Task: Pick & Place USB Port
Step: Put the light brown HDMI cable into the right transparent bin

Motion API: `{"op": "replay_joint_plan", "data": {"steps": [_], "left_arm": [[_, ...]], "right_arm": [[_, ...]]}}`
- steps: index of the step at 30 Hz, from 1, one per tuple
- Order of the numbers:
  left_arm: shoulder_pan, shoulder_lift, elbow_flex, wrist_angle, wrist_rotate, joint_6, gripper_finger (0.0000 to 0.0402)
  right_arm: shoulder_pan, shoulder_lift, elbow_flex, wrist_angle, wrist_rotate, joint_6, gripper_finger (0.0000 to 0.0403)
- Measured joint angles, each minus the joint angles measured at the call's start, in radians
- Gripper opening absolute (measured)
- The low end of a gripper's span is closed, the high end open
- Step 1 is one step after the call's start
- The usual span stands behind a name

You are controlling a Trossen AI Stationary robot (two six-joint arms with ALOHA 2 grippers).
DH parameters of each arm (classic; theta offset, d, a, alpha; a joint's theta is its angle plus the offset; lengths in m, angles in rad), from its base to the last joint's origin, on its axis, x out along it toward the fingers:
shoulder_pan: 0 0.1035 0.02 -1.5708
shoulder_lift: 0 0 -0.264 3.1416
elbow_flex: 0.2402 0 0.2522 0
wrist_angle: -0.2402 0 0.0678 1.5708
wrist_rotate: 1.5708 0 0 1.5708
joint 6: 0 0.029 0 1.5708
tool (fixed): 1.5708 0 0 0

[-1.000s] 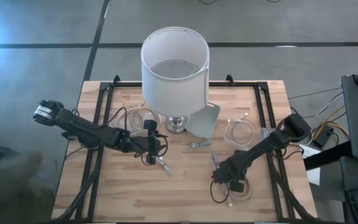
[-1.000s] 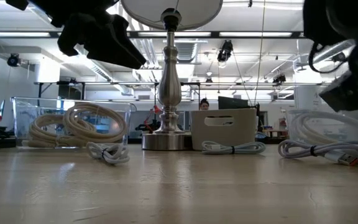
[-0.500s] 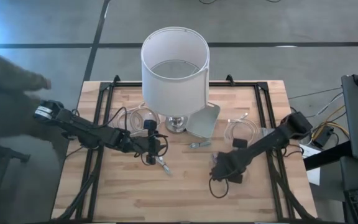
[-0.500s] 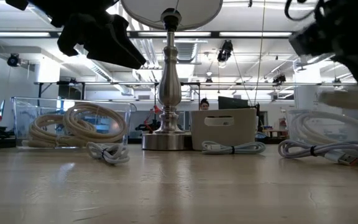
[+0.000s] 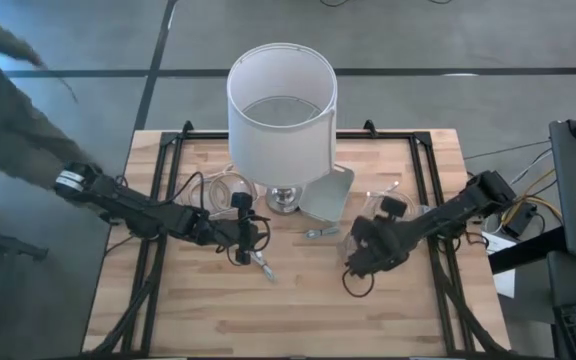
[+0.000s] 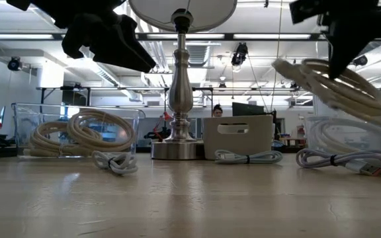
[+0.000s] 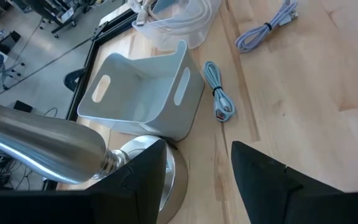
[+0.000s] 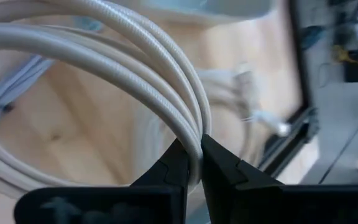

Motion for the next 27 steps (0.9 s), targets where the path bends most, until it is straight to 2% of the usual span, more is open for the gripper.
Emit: {"op": "replay_joint_plan", "data": {"steps": [4,14,19,27], "left_arm": [[0.0,0.0,0.0,0.0,0.0,0.0,0.0186],[0.0,0.0,0.0,0.021,0.0,0.0,0.0186],[0.0,0.0,-0.001,0.025,0.0,0.0,0.0186],[0.0,0.0,-0.003,0.024,0.0,0.0,0.0186]], "right_arm": [[-0.008,-0.052,-0.001,-0.031,0.067,0.07,0.0027],[-0.127,-0.147,-0.03,-0.029,0.112,0.12,0.0027],[-0.2,-0.168,-0.091,-0.029,0.087,0.129,0.0027],[-0.274,-0.239,-0.216,-0.029,0.07,0.228,0.0027]]}}
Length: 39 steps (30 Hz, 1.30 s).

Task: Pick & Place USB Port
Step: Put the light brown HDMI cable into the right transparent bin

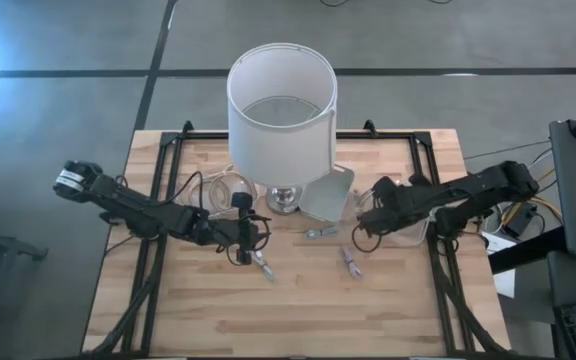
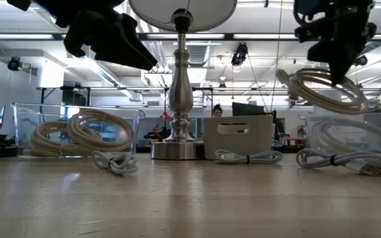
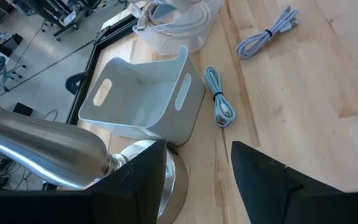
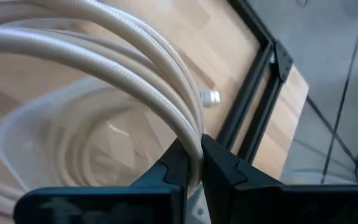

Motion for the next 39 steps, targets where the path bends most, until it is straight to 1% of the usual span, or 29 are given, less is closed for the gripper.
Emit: {"op": "replay_joint_plan", "data": {"steps": [5,8,10,15,20,22,24,28,30,33,39], "left_arm": [[0.0,0.0,0.0,0.0,0.0,-0.002,0.0186],[0.0,0.0,0.0,0.0,0.0,-0.002,0.0186],[0.0,0.0,0.0,0.004,0.0,-0.003,0.0186],[0.0,0.0,0.0,0.01,0.0,-0.004,0.0186],[0.0,0.0,-0.001,0.01,0.0,-0.012,0.0186],[0.0,0.0,-0.001,0.01,0.0,-0.012,0.0186],[0.0,0.0,-0.001,0.01,0.0,-0.012,0.0186],[0.001,0.0,-0.001,0.012,0.0,-0.012,0.0186],[0.001,0.0,0.001,0.011,0.0,-0.007,0.0186],[0.001,0.0,0.004,0.014,0.0,-0.006,0.0186],[0.001,0.0,0.004,0.014,0.0,-0.006,0.0186]], "right_arm": [[-0.006,-0.07,-0.074,0.0,-0.038,0.038,0.0027],[-0.005,-0.119,-0.079,-0.001,-0.065,0.049,0.0027],[-0.006,-0.154,-0.077,-0.001,-0.06,0.056,0.0027],[-0.006,-0.242,-0.074,0.001,-0.002,0.063,0.0027],[-0.006,-0.288,-0.157,0.001,0.0,0.083,0.0027],[-0.006,-0.294,-0.207,-0.001,0.0,0.106,0.0027],[-0.006,-0.291,-0.252,0.0,-0.002,0.168,0.0027],[-0.006,-0.272,-0.313,0.029,-0.044,0.267,0.0027],[-0.006,-0.262,-0.315,0.08,-0.071,0.273,0.0027],[-0.005,-0.237,-0.314,0.103,-0.113,0.264,0.0028],[-0.005,-0.17,-0.315,0.1,-0.155,0.264,0.0029]]}}
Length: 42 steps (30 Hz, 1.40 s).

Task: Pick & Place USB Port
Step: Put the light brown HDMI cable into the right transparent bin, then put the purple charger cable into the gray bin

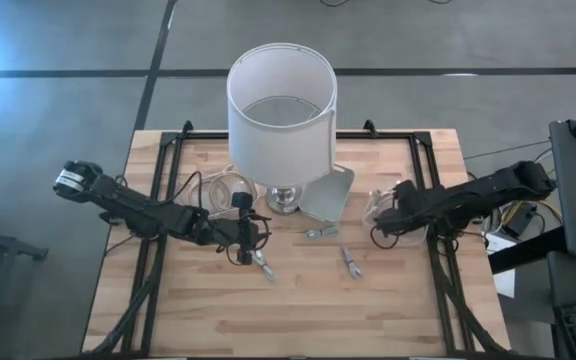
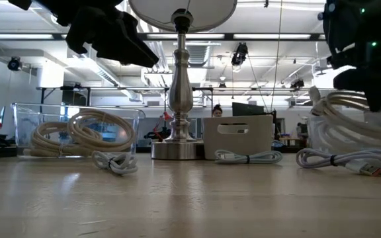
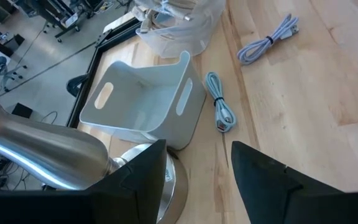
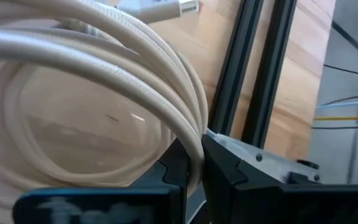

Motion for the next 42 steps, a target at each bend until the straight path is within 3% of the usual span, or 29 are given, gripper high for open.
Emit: {"op": "replay_joint_plan", "data": {"steps": [10,22,33,42], "left_arm": [[0.0,0.0,-0.004,0.0,0.0,-0.001,0.0186],[0.0,0.0,-0.005,-0.001,0.0,-0.001,0.0186],[0.0,0.0,-0.005,-0.001,0.0,-0.001,0.0186],[0.0,0.0,-0.005,-0.001,0.008,-0.006,0.0186]], "right_arm": [[0.0,0.099,0.004,0.02,-0.125,-0.006,0.0035],[0.002,0.142,0.015,0.064,-0.15,-0.018,0.0118],[0.003,0.138,0.196,0.02,-0.145,-0.102,0.0147],[0.01,0.14,0.293,0.022,-0.139,-0.136,0.0147]]}}
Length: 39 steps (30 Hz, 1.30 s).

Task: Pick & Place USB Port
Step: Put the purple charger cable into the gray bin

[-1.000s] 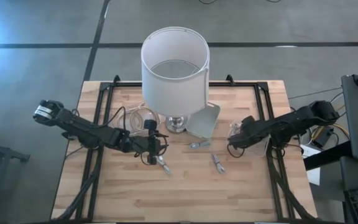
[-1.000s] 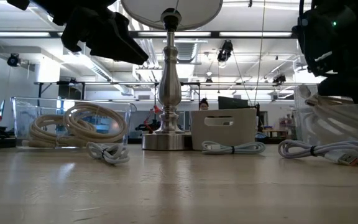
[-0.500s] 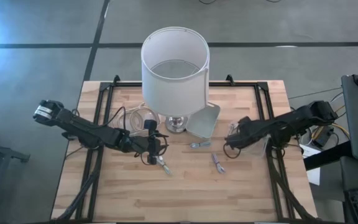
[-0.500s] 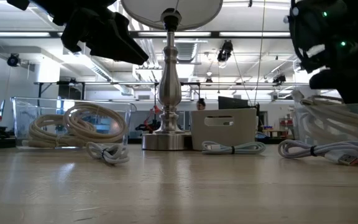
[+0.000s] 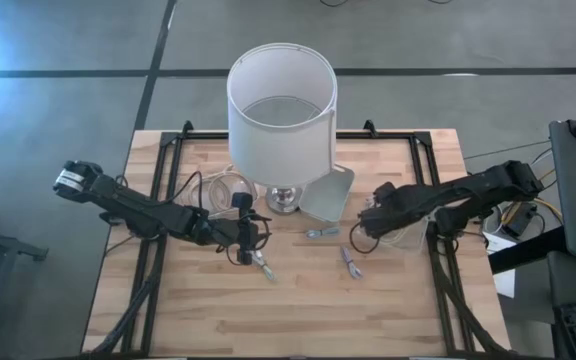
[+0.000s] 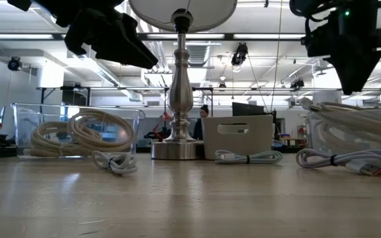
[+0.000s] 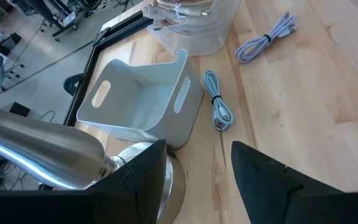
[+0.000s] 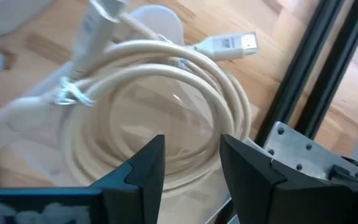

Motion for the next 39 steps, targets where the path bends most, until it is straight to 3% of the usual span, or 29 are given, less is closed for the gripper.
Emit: {"op": "replay_joint_plan", "data": {"steps": [9,14,19,22,30,39], "left_arm": [[0.0,0.0,-0.002,-0.002,0.0,0.0,0.0186],[0.0,0.0,-0.002,-0.003,0.0,-0.008,0.0186],[0.0,0.0,-0.002,-0.003,0.0,-0.018,0.0186],[0.0,0.0,-0.002,-0.003,0.0,-0.015,0.0186],[0.001,0.0,0.013,-0.001,0.0,0.048,0.0186],[0.002,0.0,0.022,0.003,-0.001,0.094,0.0186]], "right_arm": [[0.138,0.0,0.068,0.183,0.021,-0.051,0.014],[0.242,0.0,0.058,0.427,0.05,-0.079,0.0146],[0.281,0.011,-0.023,0.663,0.01,-0.082,0.0147],[0.271,0.046,-0.044,0.668,-0.025,-0.065,0.0142],[0.246,0.236,-0.002,0.663,-0.258,-0.043,0.0141],[0.201,0.396,0.129,0.465,-0.264,-0.02,0.0146]]}}
